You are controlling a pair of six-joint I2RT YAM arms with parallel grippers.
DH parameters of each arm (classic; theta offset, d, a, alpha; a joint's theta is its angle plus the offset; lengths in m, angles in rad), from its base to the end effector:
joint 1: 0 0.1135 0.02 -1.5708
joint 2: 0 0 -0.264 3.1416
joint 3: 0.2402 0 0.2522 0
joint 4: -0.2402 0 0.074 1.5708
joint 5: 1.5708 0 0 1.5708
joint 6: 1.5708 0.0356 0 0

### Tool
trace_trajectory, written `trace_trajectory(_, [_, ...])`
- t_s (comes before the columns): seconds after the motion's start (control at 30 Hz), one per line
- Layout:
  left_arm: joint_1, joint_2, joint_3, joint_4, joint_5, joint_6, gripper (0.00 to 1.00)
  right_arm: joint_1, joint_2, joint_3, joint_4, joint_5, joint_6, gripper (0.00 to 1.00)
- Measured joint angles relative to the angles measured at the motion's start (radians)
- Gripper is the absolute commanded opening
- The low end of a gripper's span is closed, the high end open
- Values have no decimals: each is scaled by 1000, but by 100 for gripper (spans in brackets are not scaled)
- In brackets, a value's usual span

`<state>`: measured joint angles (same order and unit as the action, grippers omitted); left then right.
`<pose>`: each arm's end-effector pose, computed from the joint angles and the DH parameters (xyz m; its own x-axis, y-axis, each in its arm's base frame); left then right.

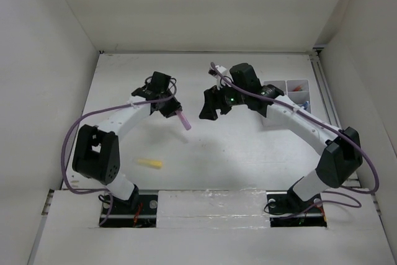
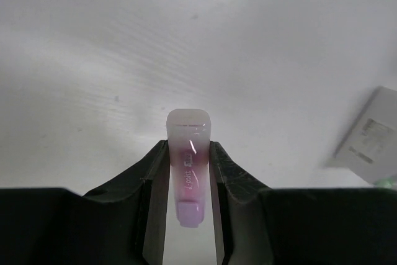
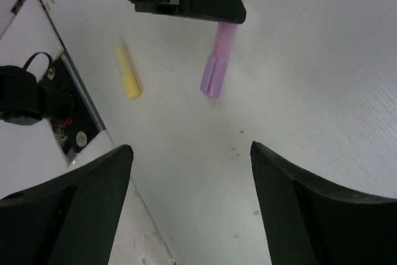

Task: Sort the stationery into containers
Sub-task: Pick up the stationery from the center of the board.

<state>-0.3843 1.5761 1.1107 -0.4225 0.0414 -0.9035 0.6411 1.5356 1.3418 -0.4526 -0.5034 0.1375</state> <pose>0.3113 -0.1275 0.2362 -0.7583 -0.5399 -0.3653 -0.3181 0.7956 -0.5156 0.2675 0.2211 0.3257 -0.5923 -0.2922 -0.7509 -0.7585 0.5166 0.3972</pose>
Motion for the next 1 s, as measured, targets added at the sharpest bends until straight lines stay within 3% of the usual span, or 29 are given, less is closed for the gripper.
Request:
trace_trajectory(0.43, [0, -29, 200, 30, 214, 129, 0, -14, 65, -56, 209, 22, 182, 81])
trace_trajectory(0.73, [0, -27, 225, 28, 296, 146, 0, -1, 161, -56, 286, 92, 284, 75])
trace_trajectory(0.9, [0, -27, 225, 29, 321, 155, 0, 11, 196, -26, 316, 108, 333, 69])
trace_trajectory(1.0, [0, -27, 225, 26, 335, 164, 0, 21, 216, -10, 345, 111, 352, 53])
